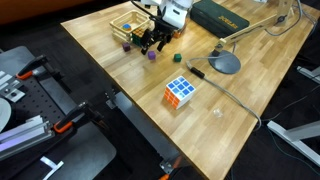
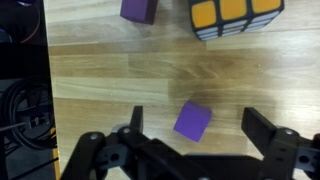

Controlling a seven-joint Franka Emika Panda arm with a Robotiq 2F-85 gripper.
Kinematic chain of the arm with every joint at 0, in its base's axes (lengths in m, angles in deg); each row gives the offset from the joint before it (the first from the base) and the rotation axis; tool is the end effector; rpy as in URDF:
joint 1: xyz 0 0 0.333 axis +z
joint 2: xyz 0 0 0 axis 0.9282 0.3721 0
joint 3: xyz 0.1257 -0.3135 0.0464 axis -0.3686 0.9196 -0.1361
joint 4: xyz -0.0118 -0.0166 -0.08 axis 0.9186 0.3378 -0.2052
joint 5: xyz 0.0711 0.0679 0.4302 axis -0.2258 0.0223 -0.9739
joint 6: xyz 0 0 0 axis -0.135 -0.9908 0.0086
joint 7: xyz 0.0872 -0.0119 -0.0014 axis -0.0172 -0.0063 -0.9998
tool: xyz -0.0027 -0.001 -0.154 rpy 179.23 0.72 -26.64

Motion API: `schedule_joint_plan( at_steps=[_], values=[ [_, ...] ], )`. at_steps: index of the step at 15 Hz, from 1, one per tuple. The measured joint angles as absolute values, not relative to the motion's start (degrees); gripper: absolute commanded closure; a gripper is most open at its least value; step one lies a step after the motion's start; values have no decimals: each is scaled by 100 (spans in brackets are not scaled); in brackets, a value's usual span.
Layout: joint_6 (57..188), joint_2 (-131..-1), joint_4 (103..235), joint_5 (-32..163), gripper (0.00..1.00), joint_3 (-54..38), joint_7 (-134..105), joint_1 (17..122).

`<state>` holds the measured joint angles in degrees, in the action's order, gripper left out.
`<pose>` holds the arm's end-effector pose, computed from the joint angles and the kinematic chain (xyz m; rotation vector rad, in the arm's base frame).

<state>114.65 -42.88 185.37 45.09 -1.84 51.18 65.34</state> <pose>0.5955 -0.1229 0.0491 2.0319 -2.2155 -0.5365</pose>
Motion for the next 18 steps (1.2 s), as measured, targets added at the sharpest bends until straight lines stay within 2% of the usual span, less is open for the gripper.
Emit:
schedule_joint_plan(
  at_steps=[16, 17, 18],
  values=[
    [12236, -4758, 19409, 3591, 0, -185, 5750, 6413],
    [12277, -4756, 19411, 3609, 5, -185, 5780, 6423],
    [12313, -4752, 19411, 3623, 26, -185, 5810, 6429]
  ],
)
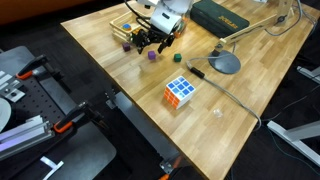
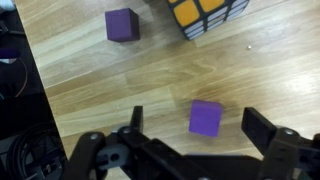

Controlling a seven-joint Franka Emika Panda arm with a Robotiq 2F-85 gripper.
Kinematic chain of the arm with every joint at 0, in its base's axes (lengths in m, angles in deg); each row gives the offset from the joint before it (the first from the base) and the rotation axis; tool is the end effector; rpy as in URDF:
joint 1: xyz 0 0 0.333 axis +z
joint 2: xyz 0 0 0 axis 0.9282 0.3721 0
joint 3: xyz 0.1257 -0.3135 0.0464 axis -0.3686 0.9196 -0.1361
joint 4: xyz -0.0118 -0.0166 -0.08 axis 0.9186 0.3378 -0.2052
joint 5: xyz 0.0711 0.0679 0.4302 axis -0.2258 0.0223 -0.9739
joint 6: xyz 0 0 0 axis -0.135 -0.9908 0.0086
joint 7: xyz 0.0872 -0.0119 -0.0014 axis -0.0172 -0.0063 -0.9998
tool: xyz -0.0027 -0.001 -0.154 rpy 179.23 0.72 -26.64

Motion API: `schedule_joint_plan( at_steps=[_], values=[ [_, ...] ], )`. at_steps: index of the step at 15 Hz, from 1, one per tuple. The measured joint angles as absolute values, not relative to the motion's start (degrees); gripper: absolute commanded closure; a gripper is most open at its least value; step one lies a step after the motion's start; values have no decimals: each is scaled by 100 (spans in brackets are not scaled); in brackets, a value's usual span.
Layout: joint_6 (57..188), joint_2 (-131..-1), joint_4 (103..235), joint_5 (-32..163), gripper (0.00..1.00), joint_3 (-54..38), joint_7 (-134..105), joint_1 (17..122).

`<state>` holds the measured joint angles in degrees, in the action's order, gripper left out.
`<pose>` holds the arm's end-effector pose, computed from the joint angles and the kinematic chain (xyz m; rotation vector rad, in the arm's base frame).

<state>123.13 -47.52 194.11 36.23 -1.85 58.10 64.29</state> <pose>0.5657 -0.1302 0.0531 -1.7448 2.5588 0.4960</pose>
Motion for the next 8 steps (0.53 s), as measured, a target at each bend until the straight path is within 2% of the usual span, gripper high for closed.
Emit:
schedule_joint_plan(
  at_steps=[2, 8],
  values=[
    [12380, -4742, 19411, 3636, 34, -185, 5854, 6431],
    [12519, -4719, 19448, 3637, 76, -185, 5910, 6432]
  ],
)
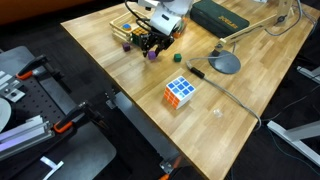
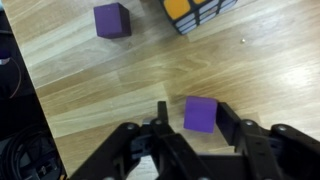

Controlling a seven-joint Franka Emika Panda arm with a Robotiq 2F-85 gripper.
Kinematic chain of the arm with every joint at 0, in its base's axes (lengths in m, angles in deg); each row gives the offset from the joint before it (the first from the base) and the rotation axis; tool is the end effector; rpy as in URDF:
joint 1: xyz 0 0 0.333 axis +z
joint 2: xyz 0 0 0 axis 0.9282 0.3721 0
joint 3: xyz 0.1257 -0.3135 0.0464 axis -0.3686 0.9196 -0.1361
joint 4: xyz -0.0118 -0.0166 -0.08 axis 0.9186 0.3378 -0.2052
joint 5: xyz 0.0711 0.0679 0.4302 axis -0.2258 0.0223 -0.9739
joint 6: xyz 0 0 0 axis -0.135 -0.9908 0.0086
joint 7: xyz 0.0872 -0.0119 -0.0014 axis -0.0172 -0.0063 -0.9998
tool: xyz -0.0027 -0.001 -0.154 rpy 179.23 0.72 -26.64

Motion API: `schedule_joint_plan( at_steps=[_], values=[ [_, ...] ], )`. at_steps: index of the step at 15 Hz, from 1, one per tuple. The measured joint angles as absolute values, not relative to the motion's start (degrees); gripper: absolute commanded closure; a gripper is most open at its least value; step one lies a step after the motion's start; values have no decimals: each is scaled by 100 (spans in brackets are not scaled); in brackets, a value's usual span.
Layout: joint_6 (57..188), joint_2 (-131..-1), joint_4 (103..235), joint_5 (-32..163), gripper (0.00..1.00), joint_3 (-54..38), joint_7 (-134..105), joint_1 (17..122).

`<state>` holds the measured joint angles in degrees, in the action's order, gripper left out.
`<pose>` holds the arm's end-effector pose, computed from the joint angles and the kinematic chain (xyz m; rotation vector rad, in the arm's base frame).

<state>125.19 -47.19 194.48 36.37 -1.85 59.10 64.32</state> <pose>0.5658 -0.1331 0.0492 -1.7236 2.5802 0.4559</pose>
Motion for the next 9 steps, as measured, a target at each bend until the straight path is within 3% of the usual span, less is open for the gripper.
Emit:
schedule_joint_plan(
  at_steps=[3, 9],
  values=[
    [12531, -4719, 19458, 3637, 96, -187, 5910, 6433],
    [12586, -4979, 19584, 4073, 93, -185, 5921, 6631]
  ],
)
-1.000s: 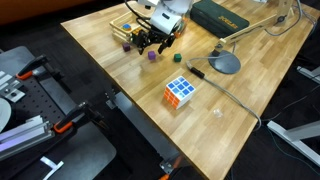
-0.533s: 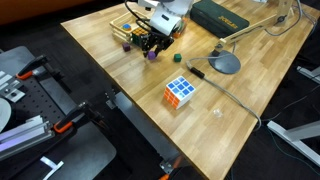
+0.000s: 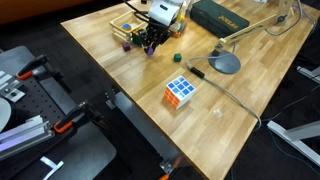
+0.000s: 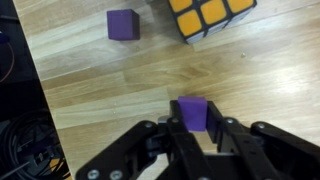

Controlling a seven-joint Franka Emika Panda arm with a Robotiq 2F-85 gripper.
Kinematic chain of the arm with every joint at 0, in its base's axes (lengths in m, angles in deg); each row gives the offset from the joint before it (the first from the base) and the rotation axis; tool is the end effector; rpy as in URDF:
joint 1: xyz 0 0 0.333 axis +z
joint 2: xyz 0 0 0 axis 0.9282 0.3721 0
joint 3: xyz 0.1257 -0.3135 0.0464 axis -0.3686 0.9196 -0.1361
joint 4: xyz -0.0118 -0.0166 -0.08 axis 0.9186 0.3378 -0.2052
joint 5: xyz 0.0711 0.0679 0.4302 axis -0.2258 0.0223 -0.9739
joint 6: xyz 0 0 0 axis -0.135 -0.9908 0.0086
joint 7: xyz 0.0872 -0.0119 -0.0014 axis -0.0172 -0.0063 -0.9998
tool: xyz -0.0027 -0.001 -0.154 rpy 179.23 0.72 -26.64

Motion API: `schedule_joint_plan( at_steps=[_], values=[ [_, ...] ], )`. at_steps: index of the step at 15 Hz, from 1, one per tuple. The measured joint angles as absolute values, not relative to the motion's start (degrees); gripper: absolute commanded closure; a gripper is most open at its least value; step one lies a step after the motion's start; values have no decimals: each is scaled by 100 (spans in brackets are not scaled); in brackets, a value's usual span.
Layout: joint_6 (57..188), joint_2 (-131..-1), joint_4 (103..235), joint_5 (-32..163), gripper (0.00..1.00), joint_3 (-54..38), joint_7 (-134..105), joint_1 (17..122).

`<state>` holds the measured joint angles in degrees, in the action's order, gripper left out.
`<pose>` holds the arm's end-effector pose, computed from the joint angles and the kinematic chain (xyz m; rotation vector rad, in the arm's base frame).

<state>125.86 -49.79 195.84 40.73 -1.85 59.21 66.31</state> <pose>0.5705 -0.1159 0.0678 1.8444 -2.4949 -0.3901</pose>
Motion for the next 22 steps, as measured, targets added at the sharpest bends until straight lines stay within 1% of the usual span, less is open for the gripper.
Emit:
schedule_joint_plan(
  at_steps=[8, 12, 17, 18, 22],
  values=[
    [12980, -6056, 19983, 5239, 93, -234, 5992, 7171],
    [13045, -6396, 19986, 6637, 93, -221, 6446, 7588],
    [13109, -6687, 19685, 8274, 93, -245, 7063, 7999],
    [13106, -6762, 19635, 8408, 72, -290, 7064, 8022],
    [13094, -6875, 19607, 8435, 72, -408, 6875, 8003]
  ],
)
